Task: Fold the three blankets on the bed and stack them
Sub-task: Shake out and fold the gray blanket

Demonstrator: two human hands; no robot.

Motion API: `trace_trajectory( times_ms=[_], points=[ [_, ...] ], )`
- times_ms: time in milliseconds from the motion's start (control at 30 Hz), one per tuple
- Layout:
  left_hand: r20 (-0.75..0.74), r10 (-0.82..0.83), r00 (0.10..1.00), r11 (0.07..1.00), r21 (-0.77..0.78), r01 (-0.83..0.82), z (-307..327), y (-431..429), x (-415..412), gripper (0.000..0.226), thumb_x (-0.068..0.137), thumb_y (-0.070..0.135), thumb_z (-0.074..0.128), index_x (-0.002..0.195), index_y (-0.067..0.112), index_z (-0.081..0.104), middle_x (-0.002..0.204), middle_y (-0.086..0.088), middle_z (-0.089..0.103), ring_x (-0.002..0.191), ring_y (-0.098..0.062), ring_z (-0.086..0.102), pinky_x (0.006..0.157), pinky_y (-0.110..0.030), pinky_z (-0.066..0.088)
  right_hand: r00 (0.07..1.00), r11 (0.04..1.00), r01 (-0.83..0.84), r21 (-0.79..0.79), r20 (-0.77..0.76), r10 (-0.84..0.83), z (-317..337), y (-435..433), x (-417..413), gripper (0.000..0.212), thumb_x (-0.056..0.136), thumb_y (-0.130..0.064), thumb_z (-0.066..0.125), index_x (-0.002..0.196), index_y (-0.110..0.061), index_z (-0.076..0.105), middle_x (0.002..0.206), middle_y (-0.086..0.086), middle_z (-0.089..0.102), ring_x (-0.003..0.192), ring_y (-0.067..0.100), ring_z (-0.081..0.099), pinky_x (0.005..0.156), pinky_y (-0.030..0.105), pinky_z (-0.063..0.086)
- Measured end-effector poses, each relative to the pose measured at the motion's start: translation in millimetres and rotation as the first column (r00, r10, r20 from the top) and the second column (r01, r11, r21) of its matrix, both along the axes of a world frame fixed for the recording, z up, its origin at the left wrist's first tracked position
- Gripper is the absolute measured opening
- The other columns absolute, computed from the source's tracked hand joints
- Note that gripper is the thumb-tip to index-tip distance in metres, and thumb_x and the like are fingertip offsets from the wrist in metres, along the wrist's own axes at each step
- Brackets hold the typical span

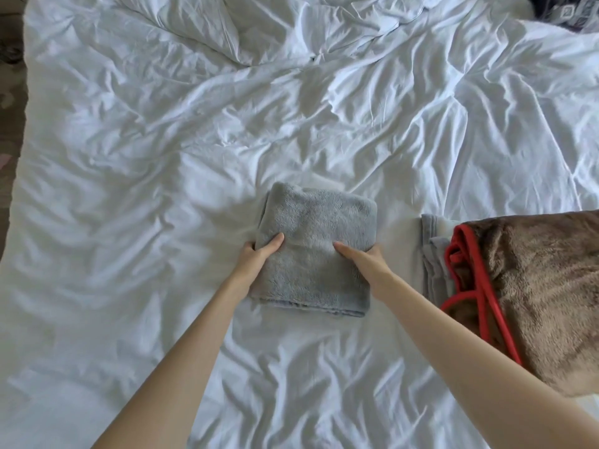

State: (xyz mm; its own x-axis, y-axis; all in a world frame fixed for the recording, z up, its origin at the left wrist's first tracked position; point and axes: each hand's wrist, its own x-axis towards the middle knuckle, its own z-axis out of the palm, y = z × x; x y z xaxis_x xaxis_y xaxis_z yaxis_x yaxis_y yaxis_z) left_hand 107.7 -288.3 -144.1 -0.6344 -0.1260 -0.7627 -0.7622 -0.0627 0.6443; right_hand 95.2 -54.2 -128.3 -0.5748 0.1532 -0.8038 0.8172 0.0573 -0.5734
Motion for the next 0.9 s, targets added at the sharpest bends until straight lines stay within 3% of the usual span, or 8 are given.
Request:
trace_trajectory(
  times_ms=[100,200,300,400,500,733,900],
  points=[
    [-0.031,0.026,0.999,1.0,0.008,-0.025,8,6,1,0.053,0.075,0.039,0.082,0.115,0.008,0.066,0.104,-0.01,0.075,0.095,-0.026,0.072,0.084,-0.037,0.058,1.0,0.999,-0.005,0.047,-0.027,0.006,1,0,8,0.071,0.068,-0.031,0.086,0.123,-0.008,0.049,0.119,0.009,0.061,0.106,0.026,0.06,0.095,0.041,0.05],
    [-0.11,0.015,0.994,1.0,0.029,-0.012,26,11,1,0.049,0.077,0.033,0.081,0.118,0.01,0.066,0.108,-0.01,0.074,0.099,-0.028,0.071,0.09,-0.043,0.056,0.992,0.997,-0.008,0.071,-0.128,0.017,23,8,9,0.057,0.072,-0.028,0.083,0.117,-0.012,0.05,0.11,0.004,0.063,0.094,0.016,0.061,0.074,0.03,0.05],
    [-0.187,0.016,0.982,0.999,0.049,-0.007,56,21,2,0.063,0.073,0.035,0.081,0.125,0.01,0.056,0.115,-0.011,0.07,0.101,-0.028,0.07,0.088,-0.044,0.057,0.958,0.995,-0.03,0.099,-0.282,0.057,60,24,10,0.045,0.076,-0.03,0.079,0.11,-0.02,0.052,0.102,-0.006,0.062,0.084,0.001,0.056,0.062,0.017,0.041],
    [-0.258,-0.015,0.966,0.998,0.058,0.031,95,43,2,0.057,0.078,0.038,0.079,0.124,0.018,0.051,0.114,-0.006,0.068,0.099,-0.022,0.071,0.075,-0.034,0.058,0.913,0.994,-0.027,0.106,-0.402,0.068,102,50,17,0.042,0.078,-0.035,0.077,0.11,-0.023,0.053,0.103,-0.012,0.062,0.091,-0.001,0.058,0.07,0.018,0.045],
    [-0.326,-0.026,0.945,0.996,0.069,0.052,134,78,5,0.053,0.083,0.034,0.075,0.127,0.017,0.05,0.117,-0.007,0.067,0.101,-0.024,0.07,0.086,-0.041,0.057,0.873,0.993,0.038,0.109,-0.488,0.02,142,84,31,0.043,0.076,-0.039,0.078,0.11,-0.023,0.056,0.106,-0.009,0.065,0.095,0.005,0.062,0.078,0.024,0.05],
    [-0.446,-0.115,0.888,0.991,0.017,0.136,196,199,36,0.044,0.087,0.026,0.072,0.122,0.015,0.048,0.113,0.001,0.063,0.101,-0.013,0.065,0.087,-0.029,0.054,0.82,0.973,0.183,0.141,-0.568,-0.072,206,200,79,0.037,0.074,-0.038,0.08,0.102,-0.024,0.059,0.098,-0.009,0.068,0.085,0.003,0.066,0.073,0.023,0.051],
    [-0.494,-0.129,0.86,0.988,0.008,0.153,207,290,64,0.046,0.086,0.023,0.075,0.122,0.017,0.048,0.112,0.005,0.063,0.098,-0.004,0.065,0.083,-0.019,0.053,0.81,0.963,0.182,0.2,-0.586,-0.032,226,289,103,0.036,0.077,-0.036,0.078,0.104,-0.022,0.057,0.1,-0.004,0.067,0.084,0.004,0.065,0.065,0.017,0.05]
  ],
)
